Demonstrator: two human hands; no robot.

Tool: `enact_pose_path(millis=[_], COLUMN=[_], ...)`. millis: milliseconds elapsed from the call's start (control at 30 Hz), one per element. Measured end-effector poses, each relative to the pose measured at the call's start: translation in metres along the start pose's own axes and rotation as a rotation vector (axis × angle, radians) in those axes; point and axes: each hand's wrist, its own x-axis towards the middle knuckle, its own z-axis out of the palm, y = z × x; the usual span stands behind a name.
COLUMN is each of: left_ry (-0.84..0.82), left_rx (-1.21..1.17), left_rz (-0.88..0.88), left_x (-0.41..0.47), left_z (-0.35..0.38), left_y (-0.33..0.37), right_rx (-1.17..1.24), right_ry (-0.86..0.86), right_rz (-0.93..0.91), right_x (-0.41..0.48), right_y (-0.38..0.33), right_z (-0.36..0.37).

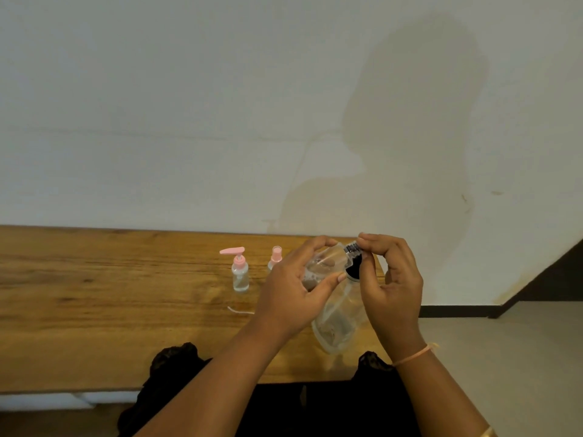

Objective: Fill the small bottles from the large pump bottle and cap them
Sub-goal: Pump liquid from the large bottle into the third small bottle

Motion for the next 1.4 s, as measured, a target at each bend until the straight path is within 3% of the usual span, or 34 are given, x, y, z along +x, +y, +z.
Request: enact_pose_path(millis=[367,1400], left_ry=[-0.038,-0.029], left_rx=[0.005,-0.033], left_rz=[-0.084,-0.057], left_x=[0.002,-0.001], left_z=[-0.004,-0.002], left_y=[0.0,0.003], right_rx=[-0.038,0.009], right_ry=[-0.017,0.033], right_rz=[-0.001,0.027], right_x=[-0.003,0.0], right_y=[0.01,-0.001], right_z=[0.004,0.003])
